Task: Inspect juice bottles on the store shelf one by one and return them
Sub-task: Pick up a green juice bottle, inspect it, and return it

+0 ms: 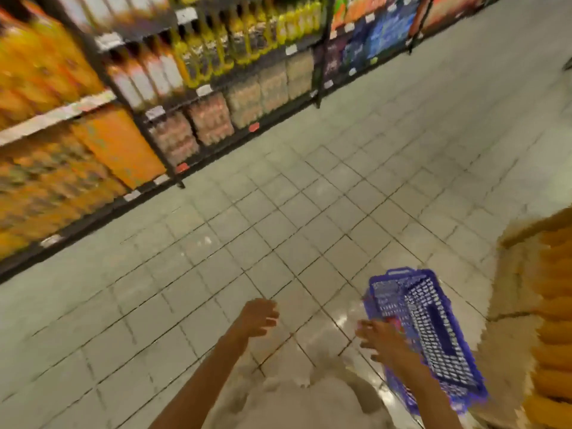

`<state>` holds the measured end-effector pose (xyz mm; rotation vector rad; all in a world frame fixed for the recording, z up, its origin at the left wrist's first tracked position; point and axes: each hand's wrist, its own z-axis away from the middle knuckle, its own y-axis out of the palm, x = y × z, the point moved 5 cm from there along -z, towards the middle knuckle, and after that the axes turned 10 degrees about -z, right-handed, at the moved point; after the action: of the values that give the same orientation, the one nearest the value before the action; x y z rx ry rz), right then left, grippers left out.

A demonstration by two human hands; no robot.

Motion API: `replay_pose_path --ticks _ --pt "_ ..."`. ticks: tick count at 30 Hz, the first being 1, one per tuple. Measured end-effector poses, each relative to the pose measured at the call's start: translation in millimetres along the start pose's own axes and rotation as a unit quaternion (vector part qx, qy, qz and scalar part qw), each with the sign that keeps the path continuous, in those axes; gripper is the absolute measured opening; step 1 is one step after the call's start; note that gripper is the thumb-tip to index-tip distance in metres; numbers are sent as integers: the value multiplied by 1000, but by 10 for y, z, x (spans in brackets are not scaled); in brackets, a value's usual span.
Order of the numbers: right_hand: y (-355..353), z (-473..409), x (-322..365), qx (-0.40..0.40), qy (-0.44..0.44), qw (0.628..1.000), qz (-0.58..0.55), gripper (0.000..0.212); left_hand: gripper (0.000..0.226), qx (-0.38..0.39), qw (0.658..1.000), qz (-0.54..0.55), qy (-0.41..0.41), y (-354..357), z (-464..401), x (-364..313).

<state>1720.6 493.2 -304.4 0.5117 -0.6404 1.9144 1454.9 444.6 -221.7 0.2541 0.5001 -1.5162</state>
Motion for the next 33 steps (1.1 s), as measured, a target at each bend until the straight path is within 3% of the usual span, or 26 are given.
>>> replay_pose_path --ticks 5,10,13,17,21,25,29,33 --pt "1900 -89 714 135 -40 985 101 19 15 -109 986 123 -28 -1690 66 1073" --pt "3882 121 1330 266 -106 929 233 11 26 -197 939 274 -70 -3080 401 2107" --pt "4868 219 1646 325 -123 892 289 10 16 -261 902 333 -86 -3585 578 2663" --pt "5878 182 1926 379 -122 847 352 12 26 -287 858 415 -96 -3985 614 3087" --pt "6519 -87 2253 361 -106 850 369 13 25 -261 851 445 -96 -4701 250 3001" --pt "7003 -357 2838 338 -132 853 375 8 18 -246 881 400 -60 -5802 -182 2435" --pt "7492 -475 3479 310 -152 862 372 13 27 -223 913 339 -27 -6848 -450 1847" --pt "8186 -531 3945 295 -140 875 358 16 24 -213 933 290 -20 -7704 -596 1631"
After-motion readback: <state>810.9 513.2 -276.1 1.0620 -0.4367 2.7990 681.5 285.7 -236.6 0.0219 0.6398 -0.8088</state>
